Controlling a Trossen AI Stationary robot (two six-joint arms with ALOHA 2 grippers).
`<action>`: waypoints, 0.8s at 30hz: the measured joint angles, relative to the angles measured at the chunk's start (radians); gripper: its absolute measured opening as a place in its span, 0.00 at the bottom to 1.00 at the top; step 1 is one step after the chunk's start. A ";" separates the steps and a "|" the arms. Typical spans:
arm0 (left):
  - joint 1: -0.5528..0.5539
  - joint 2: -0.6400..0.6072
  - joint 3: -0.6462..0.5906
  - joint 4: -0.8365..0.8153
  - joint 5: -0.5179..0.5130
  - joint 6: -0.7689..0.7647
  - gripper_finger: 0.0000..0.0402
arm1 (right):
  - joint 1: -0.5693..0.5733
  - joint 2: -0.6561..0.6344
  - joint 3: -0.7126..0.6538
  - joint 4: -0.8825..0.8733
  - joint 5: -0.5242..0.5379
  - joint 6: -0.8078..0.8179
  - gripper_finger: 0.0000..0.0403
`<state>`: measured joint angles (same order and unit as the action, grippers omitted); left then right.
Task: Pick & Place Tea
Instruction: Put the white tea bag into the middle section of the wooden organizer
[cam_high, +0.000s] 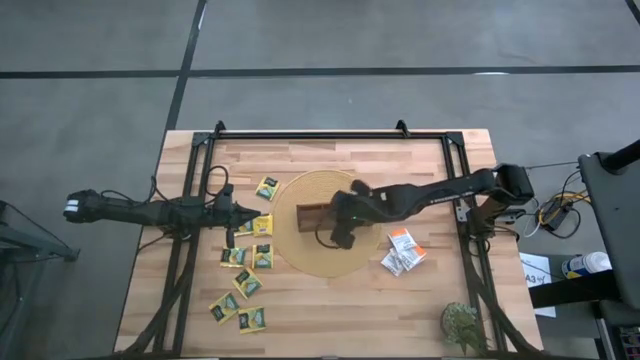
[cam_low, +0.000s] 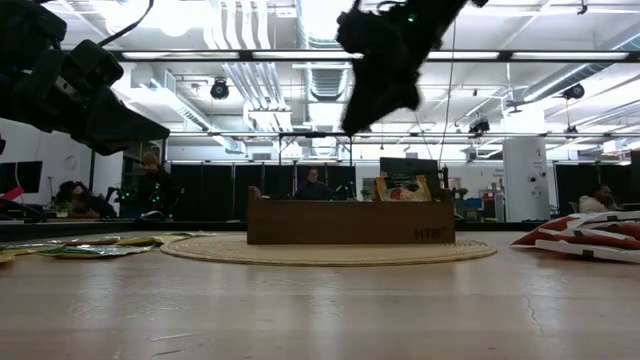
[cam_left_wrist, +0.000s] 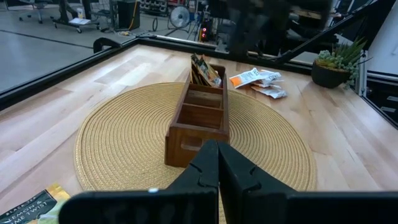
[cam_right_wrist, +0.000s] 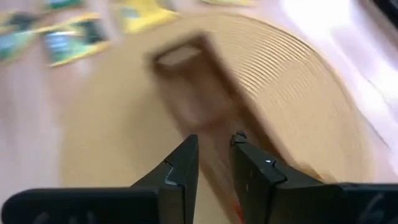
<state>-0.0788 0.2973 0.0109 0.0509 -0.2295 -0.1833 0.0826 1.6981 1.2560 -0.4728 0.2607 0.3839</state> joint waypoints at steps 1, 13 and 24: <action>0.000 0.000 0.000 0.000 0.000 0.000 0.00 | 0.000 0.016 0.000 0.042 -0.043 -0.056 0.22; 0.000 0.000 0.000 0.000 0.000 0.000 0.00 | -0.008 0.286 0.063 0.162 -0.341 -0.364 0.14; 0.000 0.008 0.000 0.000 0.000 0.000 0.00 | -0.041 0.477 0.293 -0.002 -0.445 -0.416 0.04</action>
<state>-0.0792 0.3054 0.0109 0.0513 -0.2298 -0.1830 0.0413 2.1754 1.5493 -0.4752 -0.1844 -0.0318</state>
